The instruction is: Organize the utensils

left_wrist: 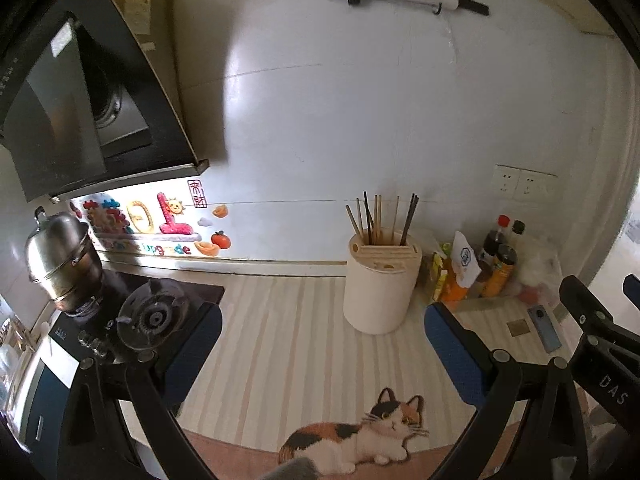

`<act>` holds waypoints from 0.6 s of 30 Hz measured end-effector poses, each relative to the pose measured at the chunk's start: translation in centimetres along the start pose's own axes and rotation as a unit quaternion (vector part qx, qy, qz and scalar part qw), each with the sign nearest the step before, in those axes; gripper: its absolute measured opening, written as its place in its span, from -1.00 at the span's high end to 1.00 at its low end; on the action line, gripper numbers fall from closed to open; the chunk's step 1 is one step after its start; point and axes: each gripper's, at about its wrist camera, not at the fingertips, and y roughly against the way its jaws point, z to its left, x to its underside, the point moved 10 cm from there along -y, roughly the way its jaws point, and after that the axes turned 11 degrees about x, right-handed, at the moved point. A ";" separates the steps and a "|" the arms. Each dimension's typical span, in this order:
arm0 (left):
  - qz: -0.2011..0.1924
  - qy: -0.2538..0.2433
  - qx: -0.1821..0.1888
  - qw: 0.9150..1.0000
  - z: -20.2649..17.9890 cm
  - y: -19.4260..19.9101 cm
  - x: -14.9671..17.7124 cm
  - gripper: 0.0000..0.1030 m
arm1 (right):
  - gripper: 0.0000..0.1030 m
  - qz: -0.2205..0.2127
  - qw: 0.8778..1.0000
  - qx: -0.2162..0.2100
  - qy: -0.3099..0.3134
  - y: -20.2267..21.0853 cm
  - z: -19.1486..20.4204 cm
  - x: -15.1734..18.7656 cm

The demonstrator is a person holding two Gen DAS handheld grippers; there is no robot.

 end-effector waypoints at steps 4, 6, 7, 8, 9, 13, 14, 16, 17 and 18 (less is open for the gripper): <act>-0.010 -0.003 0.001 1.000 -0.4 2.4 0.5 -1.00 | -1.00 -0.006 1.000 -0.001 -0.006 3.2 -1.7 0.8; -0.016 -0.005 -0.001 1.000 -0.5 3.6 0.7 -1.00 | -1.00 -0.012 1.000 -0.001 -0.010 4.5 -2.5 0.9; -0.017 -0.005 -0.001 1.000 -0.5 3.9 0.8 -1.00 | -1.00 -0.016 1.000 0.001 -0.012 5.1 -2.9 0.9; -0.017 -0.004 -0.001 1.000 -0.5 4.1 0.9 -1.00 | -1.00 -0.019 1.000 0.001 -0.013 5.7 -3.2 0.9; -0.017 -0.003 0.000 1.000 -0.6 4.4 0.9 -1.00 | -1.00 -0.023 1.000 0.002 -0.013 6.3 -3.4 1.0; -0.020 -0.003 -0.002 1.000 -0.6 5.1 1.2 -1.00 | -1.00 -0.028 1.000 0.002 -0.011 7.8 -4.0 1.2; -0.021 -0.002 -0.004 1.000 -0.6 5.2 1.3 -1.00 | -1.00 -0.030 0.999 0.002 -0.011 8.2 -4.1 1.3; -0.020 -0.002 -0.006 1.000 -0.5 5.3 1.4 -1.00 | -1.00 -0.033 0.999 0.003 -0.009 8.6 -4.3 1.3; -0.019 -0.001 -0.008 1.000 -0.5 5.4 1.4 -1.00 | -1.00 -0.033 0.999 0.003 -0.009 8.7 -4.4 1.3; -0.019 -0.001 -0.009 1.000 -0.5 5.5 1.5 -1.00 | -1.00 -0.033 0.999 0.002 -0.009 8.9 -4.4 1.4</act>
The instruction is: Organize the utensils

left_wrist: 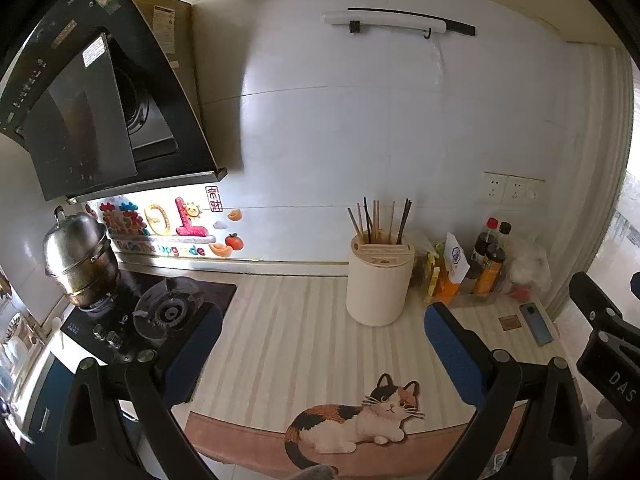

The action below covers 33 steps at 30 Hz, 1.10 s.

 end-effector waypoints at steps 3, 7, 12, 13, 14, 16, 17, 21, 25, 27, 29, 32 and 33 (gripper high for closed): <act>0.001 -0.005 -0.006 1.000 0.0 0.1 0.2 -1.00 | -1.00 0.002 1.000 0.000 0.000 0.0 0.1 0.1; 0.005 -0.006 -0.005 1.000 -0.1 0.1 0.5 -1.00 | -1.00 0.002 1.000 -0.002 0.001 0.2 0.1 0.2; 0.007 -0.003 -0.006 1.000 -0.1 0.0 0.7 -1.00 | -1.00 0.005 1.000 -0.006 0.004 0.3 0.2 0.5; 0.007 -0.003 -0.006 1.000 -0.2 0.1 0.7 -1.00 | -1.00 0.005 1.000 -0.007 0.004 0.3 0.1 0.6; 0.007 -0.003 -0.007 1.000 -0.1 0.1 0.7 -1.00 | -1.00 0.006 1.000 -0.008 0.004 0.3 0.0 0.6; 0.006 -0.003 -0.006 1.000 -0.1 0.1 0.6 -1.00 | -1.00 0.006 1.000 -0.010 0.006 0.2 -0.1 0.6; 0.007 -0.003 -0.007 1.000 -0.1 0.1 0.6 -1.00 | -1.00 0.007 1.000 -0.010 0.006 0.2 -0.2 0.6; 0.006 -0.002 -0.009 1.000 -0.1 0.1 0.6 -1.00 | -1.00 0.007 1.000 -0.010 0.007 0.0 -0.1 0.6; 0.007 -0.001 -0.008 1.000 -0.3 0.1 0.7 -1.00 | -1.00 0.009 1.000 -0.012 0.010 -0.3 -0.3 0.7; 0.007 0.000 -0.008 1.000 -0.4 0.2 0.7 -1.00 | -1.00 0.010 1.000 -0.014 0.012 -0.4 -0.3 0.7; 0.007 0.000 -0.008 1.000 -0.5 0.2 0.8 -1.00 | -1.00 0.011 1.000 -0.015 0.013 -0.5 -0.4 0.8; 0.007 0.001 -0.008 1.000 -0.5 0.2 0.7 -1.00 | -1.00 0.011 1.000 -0.016 0.014 -0.5 -0.5 0.7; 0.007 0.000 -0.007 1.000 -0.6 0.2 0.7 -1.00 | -1.00 0.011 1.000 -0.016 0.013 -0.5 -0.5 0.7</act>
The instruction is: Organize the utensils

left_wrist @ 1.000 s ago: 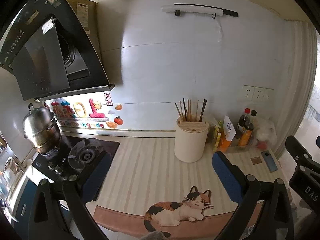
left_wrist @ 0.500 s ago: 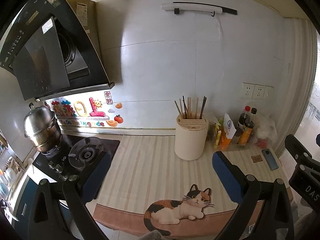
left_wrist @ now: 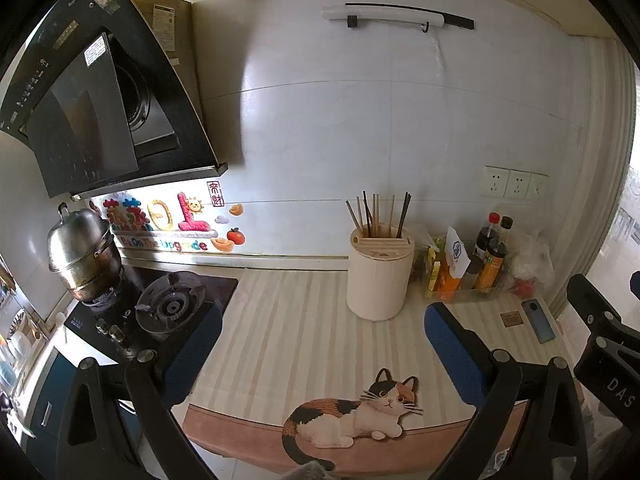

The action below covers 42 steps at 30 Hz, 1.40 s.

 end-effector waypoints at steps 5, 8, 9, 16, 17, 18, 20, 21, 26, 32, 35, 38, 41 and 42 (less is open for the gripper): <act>-0.002 0.000 -0.001 1.000 -0.4 0.0 -0.1 -1.00 | -1.00 0.001 1.000 -0.001 -0.001 -0.1 0.0 0.0; -0.002 0.000 -0.001 1.000 -0.5 0.0 -0.1 -1.00 | -1.00 0.001 1.000 -0.001 -0.001 -0.2 0.0 0.0; -0.003 0.000 -0.001 1.000 -0.5 0.0 -0.1 -1.00 | -1.00 0.002 1.000 -0.003 -0.001 -0.2 0.0 -0.1; -0.003 0.001 -0.002 1.000 -0.7 0.0 -0.3 -1.00 | -1.00 0.001 1.000 -0.004 -0.001 -0.3 -0.1 -0.1; -0.003 0.001 -0.002 1.000 -0.7 0.0 -0.3 -1.00 | -1.00 0.002 1.000 -0.003 -0.001 -0.3 -0.1 -0.1; -0.004 0.002 -0.003 1.000 -0.8 0.0 -0.4 -1.00 | -1.00 0.002 1.000 -0.004 0.000 -0.3 -0.1 -0.1; -0.004 0.003 -0.003 1.000 -0.9 -0.1 -0.5 -1.00 | -1.00 0.003 1.000 -0.005 0.001 -0.4 -0.1 -0.1; -0.004 0.003 -0.004 1.000 -1.0 -0.1 -0.6 -1.00 | -1.00 0.003 1.000 -0.005 0.002 -0.4 -0.1 -0.1; -0.004 0.005 -0.007 1.000 -0.9 -0.3 -0.8 -1.00 | -1.00 0.002 1.000 -0.008 0.001 -0.4 0.1 -0.2; -0.004 0.007 -0.010 1.000 -0.6 -0.5 -0.7 -1.00 | -1.00 0.004 1.000 -0.012 0.001 -0.6 0.3 -0.2; -0.004 0.007 -0.011 1.000 -0.6 -0.6 -0.7 -1.00 | -1.00 0.004 1.000 -0.013 0.002 -0.7 0.5 -0.3; -0.004 0.007 -0.012 1.000 -0.5 -0.7 -0.8 -1.00 | -1.00 0.004 1.000 -0.014 0.002 -0.7 0.6 -0.3; -0.004 0.008 -0.011 1.000 -0.4 -0.6 -0.7 -1.00 | -1.00 0.005 1.000 -0.013 0.003 -0.8 0.5 -0.3; -0.003 0.009 -0.011 1.000 -0.4 -0.7 -0.7 -1.00 | -1.00 0.005 1.000 -0.014 0.002 -0.8 0.6 -0.3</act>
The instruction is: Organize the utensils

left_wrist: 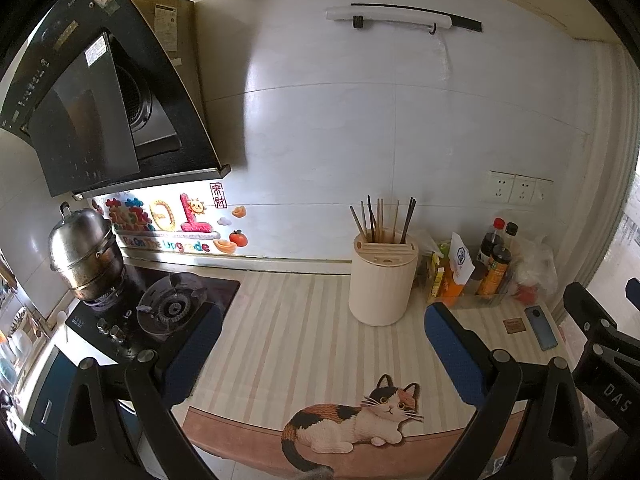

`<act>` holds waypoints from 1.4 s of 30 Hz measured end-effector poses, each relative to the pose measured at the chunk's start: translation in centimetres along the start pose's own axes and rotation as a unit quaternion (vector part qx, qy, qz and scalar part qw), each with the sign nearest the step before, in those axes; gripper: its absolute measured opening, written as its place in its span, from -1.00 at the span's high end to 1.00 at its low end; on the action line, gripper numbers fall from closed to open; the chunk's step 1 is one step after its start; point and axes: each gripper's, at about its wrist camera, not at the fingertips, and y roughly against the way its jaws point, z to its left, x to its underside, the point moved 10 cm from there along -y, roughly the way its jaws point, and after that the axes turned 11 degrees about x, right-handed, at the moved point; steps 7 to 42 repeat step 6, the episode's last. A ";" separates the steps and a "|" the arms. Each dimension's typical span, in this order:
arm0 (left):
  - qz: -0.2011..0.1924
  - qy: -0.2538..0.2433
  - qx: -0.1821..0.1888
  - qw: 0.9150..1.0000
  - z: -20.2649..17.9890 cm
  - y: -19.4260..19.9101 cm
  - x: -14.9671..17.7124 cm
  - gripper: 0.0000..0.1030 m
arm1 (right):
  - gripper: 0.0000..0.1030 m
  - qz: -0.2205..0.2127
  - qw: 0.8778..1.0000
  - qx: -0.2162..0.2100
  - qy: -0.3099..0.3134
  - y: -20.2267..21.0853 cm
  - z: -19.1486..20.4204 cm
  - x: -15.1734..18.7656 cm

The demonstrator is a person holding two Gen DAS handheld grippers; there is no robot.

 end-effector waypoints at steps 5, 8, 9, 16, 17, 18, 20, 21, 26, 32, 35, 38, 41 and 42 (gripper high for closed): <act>-0.001 0.002 0.001 1.000 0.1 -0.2 0.0 -1.00 | -1.00 0.004 1.000 -0.001 0.002 -0.4 0.4 0.0; 0.000 0.001 0.002 1.000 0.1 -0.2 0.0 -1.00 | -1.00 0.004 1.000 -0.001 0.002 -0.5 0.4 0.0; 0.000 0.001 0.002 1.000 0.1 -0.2 0.0 -1.00 | -1.00 0.004 1.000 -0.001 0.002 -0.5 0.4 0.0; 0.000 0.001 0.002 1.000 0.1 -0.2 0.0 -1.00 | -1.00 0.004 1.000 -0.001 0.002 -0.5 0.4 0.0; 0.000 0.001 0.002 1.000 0.1 -0.2 0.0 -1.00 | -1.00 0.004 1.000 -0.001 0.002 -0.5 0.4 0.0; 0.000 0.001 0.002 1.000 0.1 -0.2 0.0 -1.00 | -1.00 0.004 1.000 -0.001 0.002 -0.5 0.4 0.0; 0.000 0.001 0.002 1.000 0.1 -0.2 0.0 -1.00 | -1.00 0.004 1.000 -0.001 0.002 -0.5 0.4 0.0; 0.000 0.001 0.002 1.000 0.1 -0.2 0.0 -1.00 | -1.00 0.004 1.000 -0.001 0.002 -0.5 0.4 0.0; 0.000 0.001 0.002 1.000 0.1 -0.2 0.0 -1.00 | -1.00 0.004 1.000 -0.001 0.002 -0.5 0.4 0.0; 0.000 0.001 0.002 1.000 0.1 -0.2 0.0 -1.00 | -1.00 0.004 1.000 -0.001 0.002 -0.5 0.4 0.0; 0.000 0.001 0.002 1.000 0.1 -0.2 0.0 -1.00 | -1.00 0.004 1.000 -0.001 0.002 -0.5 0.4 0.0; 0.000 0.001 0.002 1.000 0.1 -0.2 0.0 -1.00 | -1.00 0.004 1.000 -0.001 0.002 -0.5 0.4 0.0; 0.000 0.001 0.002 1.000 0.1 -0.2 0.0 -1.00 | -1.00 0.004 1.000 -0.001 0.002 -0.5 0.4 0.0; 0.000 0.001 0.002 1.000 0.1 -0.2 0.0 -1.00 | -1.00 0.004 1.000 -0.001 0.002 -0.5 0.4 0.0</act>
